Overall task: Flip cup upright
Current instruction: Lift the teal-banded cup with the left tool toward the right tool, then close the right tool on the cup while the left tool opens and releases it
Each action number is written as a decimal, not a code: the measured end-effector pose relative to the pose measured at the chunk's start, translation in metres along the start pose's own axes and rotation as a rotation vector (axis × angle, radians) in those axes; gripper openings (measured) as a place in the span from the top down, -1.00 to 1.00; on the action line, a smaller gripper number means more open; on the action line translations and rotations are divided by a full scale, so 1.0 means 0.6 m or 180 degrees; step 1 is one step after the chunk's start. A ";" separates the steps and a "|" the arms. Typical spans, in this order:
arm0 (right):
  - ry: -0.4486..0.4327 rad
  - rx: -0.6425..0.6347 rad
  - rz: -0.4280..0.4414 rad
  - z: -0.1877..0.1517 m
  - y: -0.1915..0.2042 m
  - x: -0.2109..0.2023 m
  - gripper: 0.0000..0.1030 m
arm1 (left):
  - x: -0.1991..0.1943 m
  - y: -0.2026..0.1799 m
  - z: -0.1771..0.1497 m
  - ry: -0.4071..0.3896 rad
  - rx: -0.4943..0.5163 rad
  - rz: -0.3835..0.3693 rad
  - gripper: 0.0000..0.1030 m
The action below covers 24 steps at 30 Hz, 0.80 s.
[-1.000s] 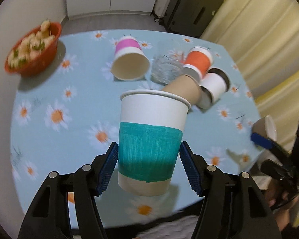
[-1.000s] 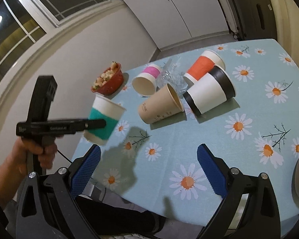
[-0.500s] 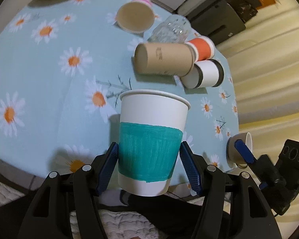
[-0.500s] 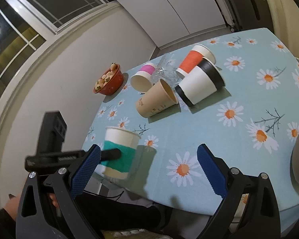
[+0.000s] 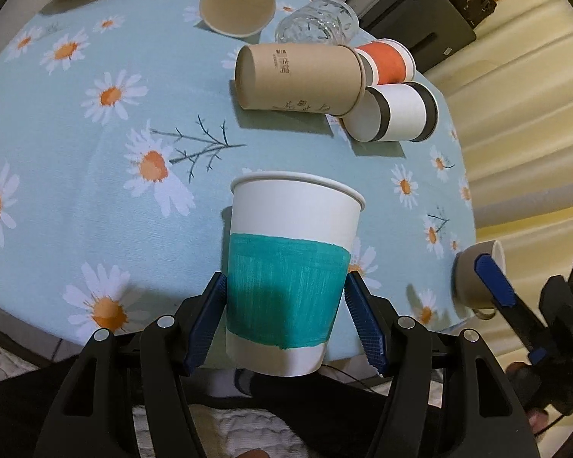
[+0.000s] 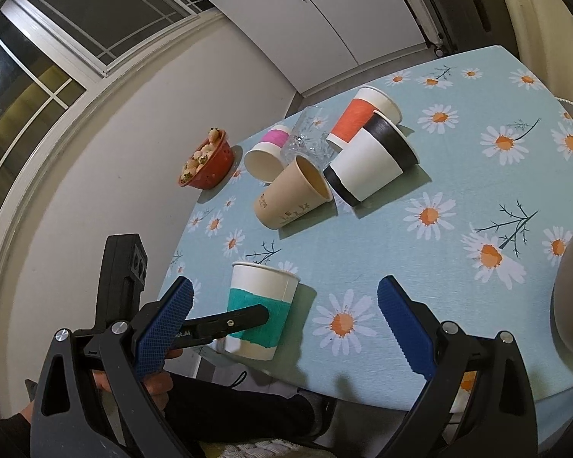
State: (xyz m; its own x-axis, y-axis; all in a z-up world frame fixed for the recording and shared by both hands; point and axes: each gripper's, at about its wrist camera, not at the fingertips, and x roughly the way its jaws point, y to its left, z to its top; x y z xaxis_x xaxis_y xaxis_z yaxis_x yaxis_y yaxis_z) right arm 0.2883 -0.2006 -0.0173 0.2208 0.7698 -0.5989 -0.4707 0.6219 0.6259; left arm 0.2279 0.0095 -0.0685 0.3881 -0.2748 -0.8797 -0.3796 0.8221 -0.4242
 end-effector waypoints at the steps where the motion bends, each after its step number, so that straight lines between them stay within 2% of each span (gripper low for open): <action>1: -0.0005 0.0003 -0.0001 0.001 -0.001 -0.001 -0.87 | 0.000 0.000 0.001 -0.0004 0.0009 0.0014 -0.26; 2: -0.0013 0.0010 -0.0006 0.001 -0.002 -0.002 -0.87 | 0.000 0.000 0.002 -0.0002 0.0012 0.0032 -0.38; 4: -0.0018 0.0021 -0.0009 0.002 -0.003 -0.003 -0.87 | 0.002 0.000 0.005 0.0001 -0.0001 0.0091 -0.48; 24: 0.0044 0.0011 -0.0053 0.003 -0.002 0.010 -0.87 | -0.022 0.012 0.001 -0.0072 -0.0069 -0.0027 -0.49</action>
State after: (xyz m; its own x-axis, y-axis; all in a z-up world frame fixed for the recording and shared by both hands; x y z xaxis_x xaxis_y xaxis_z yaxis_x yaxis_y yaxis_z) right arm 0.2914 -0.1963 -0.0207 0.2167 0.7572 -0.6161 -0.4642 0.6352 0.6173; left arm 0.2204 0.0195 -0.0597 0.4101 -0.2702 -0.8711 -0.3941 0.8088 -0.4365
